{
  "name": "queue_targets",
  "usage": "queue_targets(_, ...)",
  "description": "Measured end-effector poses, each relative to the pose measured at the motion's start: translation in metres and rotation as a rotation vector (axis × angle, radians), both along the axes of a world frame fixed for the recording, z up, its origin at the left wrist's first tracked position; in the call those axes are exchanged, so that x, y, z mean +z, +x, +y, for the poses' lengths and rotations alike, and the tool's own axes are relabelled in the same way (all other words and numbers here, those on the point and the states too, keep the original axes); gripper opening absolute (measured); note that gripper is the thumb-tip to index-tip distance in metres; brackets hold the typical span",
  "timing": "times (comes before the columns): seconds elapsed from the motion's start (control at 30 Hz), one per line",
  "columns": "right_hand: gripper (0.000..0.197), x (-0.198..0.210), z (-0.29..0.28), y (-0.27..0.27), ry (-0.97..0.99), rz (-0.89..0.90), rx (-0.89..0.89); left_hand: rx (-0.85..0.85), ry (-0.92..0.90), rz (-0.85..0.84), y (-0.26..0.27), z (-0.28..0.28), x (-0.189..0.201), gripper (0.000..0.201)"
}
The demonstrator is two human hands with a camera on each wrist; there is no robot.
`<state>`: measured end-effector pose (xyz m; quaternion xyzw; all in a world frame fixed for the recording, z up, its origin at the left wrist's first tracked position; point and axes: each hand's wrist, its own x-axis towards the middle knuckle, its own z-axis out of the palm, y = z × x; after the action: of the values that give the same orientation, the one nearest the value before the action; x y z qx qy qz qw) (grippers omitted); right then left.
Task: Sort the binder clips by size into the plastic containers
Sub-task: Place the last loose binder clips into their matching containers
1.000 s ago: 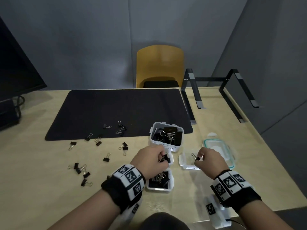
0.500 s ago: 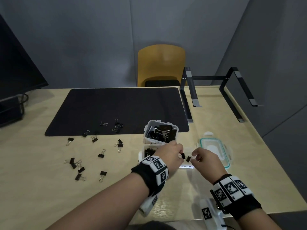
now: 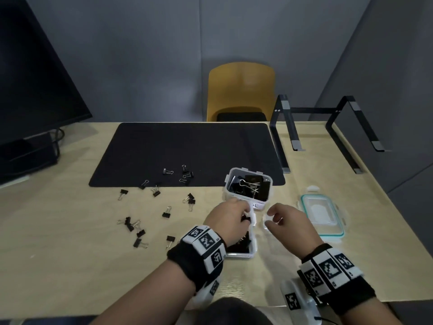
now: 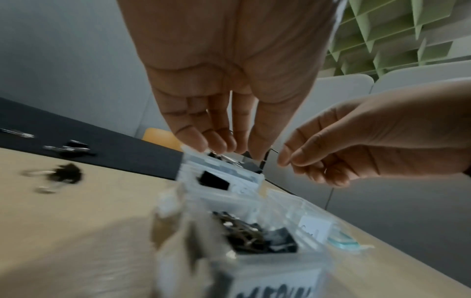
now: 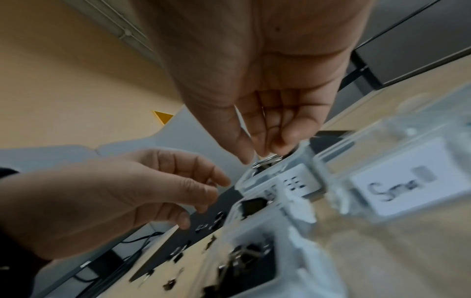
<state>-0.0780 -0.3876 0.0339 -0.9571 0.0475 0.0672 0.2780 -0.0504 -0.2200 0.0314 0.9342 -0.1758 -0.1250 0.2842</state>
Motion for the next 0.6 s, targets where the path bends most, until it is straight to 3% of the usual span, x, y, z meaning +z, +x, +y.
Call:
queue_targets(0.33,0.02,0.012,0.116,-0.009,0.074,0.069,0.235,0.184,0.169,0.13,-0.005,0.129,-0.014,0.026)
queue_targets(0.47,0.029,-0.001,0.151,-0.01,0.026,0.167,0.337,0.225,0.234,0.181,0.003,0.168,-0.027,0.026)
queue_targets(0.6,0.037,-0.028,0.178,-0.006,-0.018,0.258,0.322,0.198,0.279,0.202,0.014,0.19,-0.038,0.028)
